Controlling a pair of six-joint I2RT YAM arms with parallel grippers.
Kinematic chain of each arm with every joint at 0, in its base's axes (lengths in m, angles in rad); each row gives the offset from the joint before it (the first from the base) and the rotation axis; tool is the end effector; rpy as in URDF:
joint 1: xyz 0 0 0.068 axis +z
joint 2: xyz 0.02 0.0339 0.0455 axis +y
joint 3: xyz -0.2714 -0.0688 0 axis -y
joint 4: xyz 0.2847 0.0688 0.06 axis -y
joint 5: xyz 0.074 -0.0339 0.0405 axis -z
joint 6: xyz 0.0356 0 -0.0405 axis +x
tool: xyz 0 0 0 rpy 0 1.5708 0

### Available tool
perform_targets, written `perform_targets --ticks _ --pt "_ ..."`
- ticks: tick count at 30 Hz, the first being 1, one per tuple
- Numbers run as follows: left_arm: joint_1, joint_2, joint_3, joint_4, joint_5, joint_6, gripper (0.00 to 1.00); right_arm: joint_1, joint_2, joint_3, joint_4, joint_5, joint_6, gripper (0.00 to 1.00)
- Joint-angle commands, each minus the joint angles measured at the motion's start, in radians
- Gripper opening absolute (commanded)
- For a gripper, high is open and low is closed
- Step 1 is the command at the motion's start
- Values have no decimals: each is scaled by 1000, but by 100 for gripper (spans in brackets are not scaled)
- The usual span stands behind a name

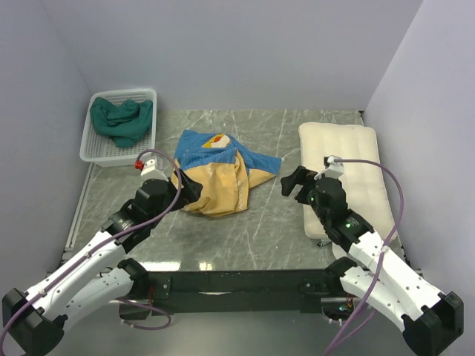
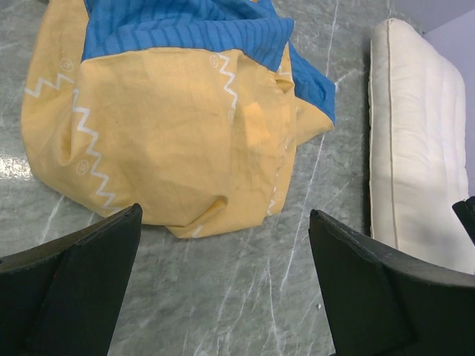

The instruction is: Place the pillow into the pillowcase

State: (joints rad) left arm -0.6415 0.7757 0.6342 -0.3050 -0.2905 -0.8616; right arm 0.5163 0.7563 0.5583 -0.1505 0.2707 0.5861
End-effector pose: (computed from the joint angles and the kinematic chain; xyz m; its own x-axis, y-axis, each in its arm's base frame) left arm 0.1776 -0.1199 0.2761 -0.5033 -0.5316 -0.6812 -0.0240 0.7967 -0.6039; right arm 0.1920 0.0980 0.2656 -0.3896 0.3917 -0.8335 -0.0499 0.8947 0.4438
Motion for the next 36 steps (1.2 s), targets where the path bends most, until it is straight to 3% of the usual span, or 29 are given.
perform_targets --ticks 1,12,20,27,36 --pt "-3 -23 16 -5 -36 -23 99 1 0 26 19 -2 -5 100" --pt "-3 -21 9 -65 -128 -94 99 7 64 38 66 -97 -22 100" --pt "-1 -1 -54 -63 -200 -183 100 115 227 72 132 -99 6 100" --pt "11 53 -100 -22 -229 -214 99 208 403 127 192 -82 20 85" --pt "43 117 -131 93 -243 -185 93 218 641 285 272 -61 5 80"
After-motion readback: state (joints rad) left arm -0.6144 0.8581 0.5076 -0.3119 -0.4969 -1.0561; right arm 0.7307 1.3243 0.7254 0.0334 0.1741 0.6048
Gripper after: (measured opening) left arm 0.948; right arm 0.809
